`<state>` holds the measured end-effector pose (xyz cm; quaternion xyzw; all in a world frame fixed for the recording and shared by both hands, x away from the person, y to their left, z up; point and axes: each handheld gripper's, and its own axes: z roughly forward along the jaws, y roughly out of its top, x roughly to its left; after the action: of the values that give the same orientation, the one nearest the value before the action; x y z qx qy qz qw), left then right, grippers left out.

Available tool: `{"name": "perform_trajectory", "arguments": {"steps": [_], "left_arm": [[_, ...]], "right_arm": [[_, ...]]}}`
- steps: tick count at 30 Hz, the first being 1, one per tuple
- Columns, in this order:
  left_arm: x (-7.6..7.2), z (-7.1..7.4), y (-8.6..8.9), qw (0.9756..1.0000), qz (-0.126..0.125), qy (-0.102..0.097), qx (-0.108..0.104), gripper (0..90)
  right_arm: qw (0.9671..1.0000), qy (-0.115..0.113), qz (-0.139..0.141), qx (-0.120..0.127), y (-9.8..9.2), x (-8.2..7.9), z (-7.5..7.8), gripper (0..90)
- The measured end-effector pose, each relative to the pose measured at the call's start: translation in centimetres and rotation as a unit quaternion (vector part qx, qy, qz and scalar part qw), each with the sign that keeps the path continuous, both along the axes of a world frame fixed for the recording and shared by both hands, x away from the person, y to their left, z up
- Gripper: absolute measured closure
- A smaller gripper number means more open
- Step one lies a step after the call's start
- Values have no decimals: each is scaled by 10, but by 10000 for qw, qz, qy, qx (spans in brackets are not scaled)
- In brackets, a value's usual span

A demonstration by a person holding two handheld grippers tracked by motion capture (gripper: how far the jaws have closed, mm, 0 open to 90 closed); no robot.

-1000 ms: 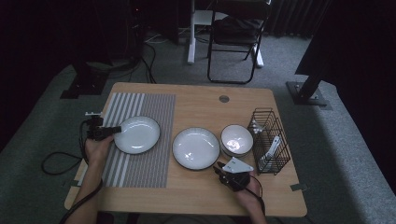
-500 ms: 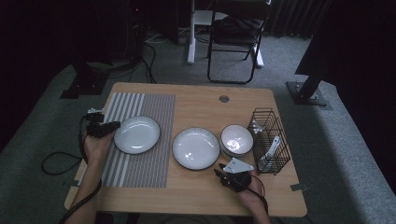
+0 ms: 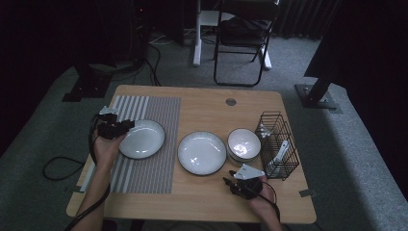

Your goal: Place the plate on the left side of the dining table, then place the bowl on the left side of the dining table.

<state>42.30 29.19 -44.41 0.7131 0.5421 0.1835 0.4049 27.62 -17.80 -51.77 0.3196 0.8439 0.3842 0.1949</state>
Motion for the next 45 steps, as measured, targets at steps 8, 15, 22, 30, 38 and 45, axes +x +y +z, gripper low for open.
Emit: {"name": "perform_trajectory", "arguments": {"steps": [8,15,22,30,38,45], "left_arm": [[0,9,-23,9992,-377,-100,-93,724],[-2,18,-45,9968,-773,-215,-51,696],[-4,23,-68,9932,-1131,-274,-73,680],[-1,31,-96,9874,-1553,-301,-86,680],[0,36,-126,9811,-1905,-343,-18,673],[1,40,-145,9761,-2146,-336,-41,669]], "right_arm": [[9999,37,-101,22,-3,-2,-2,591],[9999,115,-101,3,-4,-1,-4,569],[9997,211,-108,-9,-4,-1,-6,547],[9997,242,-3,-95,-4,-2,-4,532],[9996,248,8,-97,-8,-5,-5,523],[9995,323,8,69,-11,-4,-7,513]]}}
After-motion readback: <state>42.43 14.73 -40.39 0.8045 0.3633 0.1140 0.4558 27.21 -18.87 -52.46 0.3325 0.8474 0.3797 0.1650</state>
